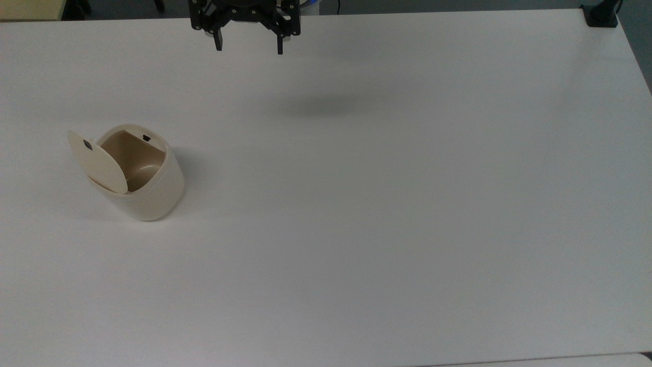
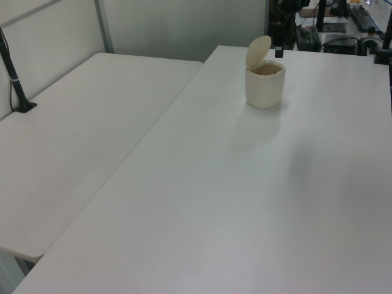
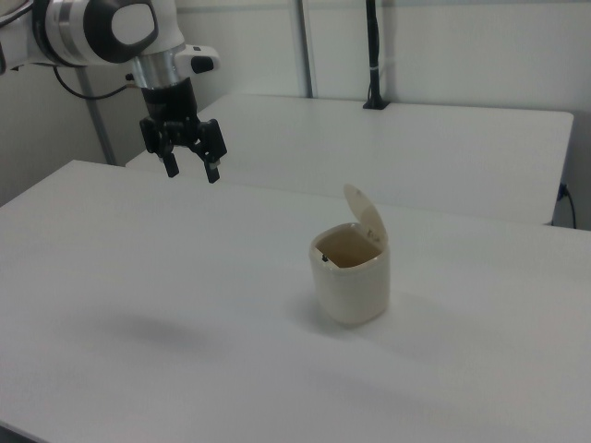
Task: Close the trash bin
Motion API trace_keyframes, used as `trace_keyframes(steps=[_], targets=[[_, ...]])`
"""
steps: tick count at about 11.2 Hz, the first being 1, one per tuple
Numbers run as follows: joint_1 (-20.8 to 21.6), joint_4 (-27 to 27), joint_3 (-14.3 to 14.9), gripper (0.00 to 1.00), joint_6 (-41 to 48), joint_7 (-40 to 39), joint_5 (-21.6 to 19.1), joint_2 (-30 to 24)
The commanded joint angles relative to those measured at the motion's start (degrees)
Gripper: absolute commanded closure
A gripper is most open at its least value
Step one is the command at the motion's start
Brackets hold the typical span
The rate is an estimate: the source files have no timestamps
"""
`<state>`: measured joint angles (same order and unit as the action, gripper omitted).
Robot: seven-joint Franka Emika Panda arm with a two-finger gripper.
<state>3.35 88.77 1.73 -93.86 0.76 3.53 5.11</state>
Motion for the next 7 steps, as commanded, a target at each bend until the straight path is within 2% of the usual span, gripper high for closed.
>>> trace_keyframes(steps=[1, 2, 3, 7], targets=[[0.2, 1.3, 0.5, 0.52, 1.9, -2.9, -1.2, -1.9], [0.2, 1.3, 0.6, 0.70, 1.9, -2.9, -1.2, -1.9], [0.2, 1.4, 0.6, 0.79, 1.8, -2.9, -1.2, -1.9], [0.2, 1.3, 0.6, 0.95, 1.3, -2.9, -1.2, -1.5]])
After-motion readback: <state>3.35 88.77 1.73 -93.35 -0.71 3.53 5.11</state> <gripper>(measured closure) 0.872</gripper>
